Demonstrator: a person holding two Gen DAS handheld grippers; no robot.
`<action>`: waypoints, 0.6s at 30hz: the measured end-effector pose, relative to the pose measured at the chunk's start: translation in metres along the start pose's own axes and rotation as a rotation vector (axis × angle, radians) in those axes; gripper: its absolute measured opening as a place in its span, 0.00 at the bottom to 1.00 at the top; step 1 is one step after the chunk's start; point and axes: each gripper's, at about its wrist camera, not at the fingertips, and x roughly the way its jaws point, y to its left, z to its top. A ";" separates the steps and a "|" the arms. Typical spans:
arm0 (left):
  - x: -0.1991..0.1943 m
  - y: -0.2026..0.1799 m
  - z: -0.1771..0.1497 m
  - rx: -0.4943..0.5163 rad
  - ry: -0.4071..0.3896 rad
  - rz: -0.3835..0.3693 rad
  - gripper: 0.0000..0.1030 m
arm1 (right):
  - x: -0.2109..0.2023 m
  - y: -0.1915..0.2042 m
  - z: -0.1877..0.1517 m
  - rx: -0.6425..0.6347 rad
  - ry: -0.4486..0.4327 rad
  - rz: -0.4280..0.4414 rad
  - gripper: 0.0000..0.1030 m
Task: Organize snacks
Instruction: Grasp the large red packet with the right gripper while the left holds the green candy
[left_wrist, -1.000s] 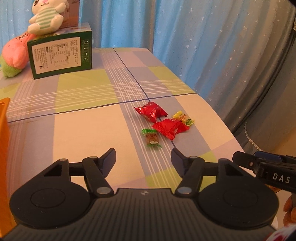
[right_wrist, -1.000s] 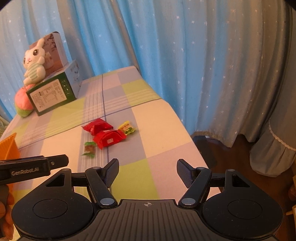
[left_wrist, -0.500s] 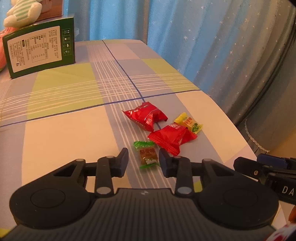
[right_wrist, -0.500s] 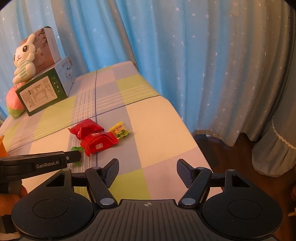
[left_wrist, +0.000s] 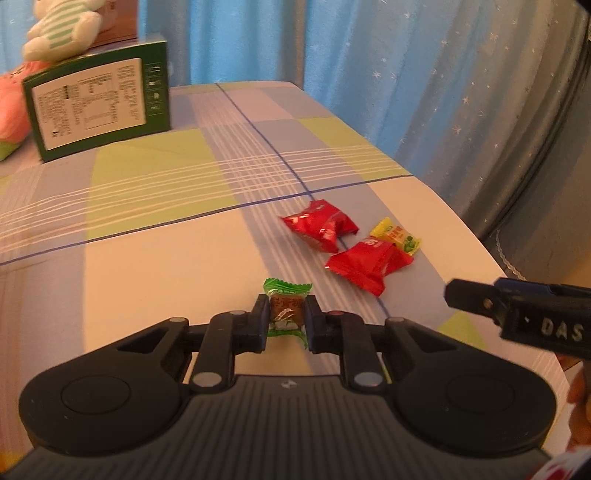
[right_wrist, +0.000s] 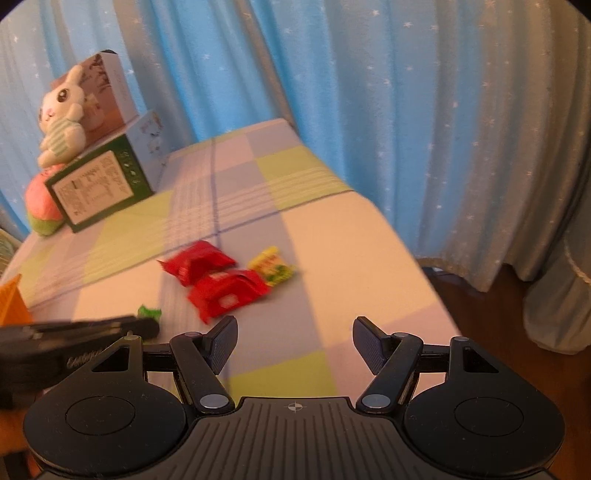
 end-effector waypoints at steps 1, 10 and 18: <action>-0.005 0.004 -0.002 -0.013 -0.003 0.002 0.17 | 0.002 0.004 0.002 -0.001 -0.002 0.015 0.68; -0.040 0.027 -0.006 -0.087 -0.039 0.010 0.17 | 0.036 0.027 0.015 0.035 0.023 0.103 0.68; -0.046 0.039 -0.005 -0.107 -0.052 0.019 0.17 | 0.062 0.039 0.018 0.046 0.020 0.047 0.60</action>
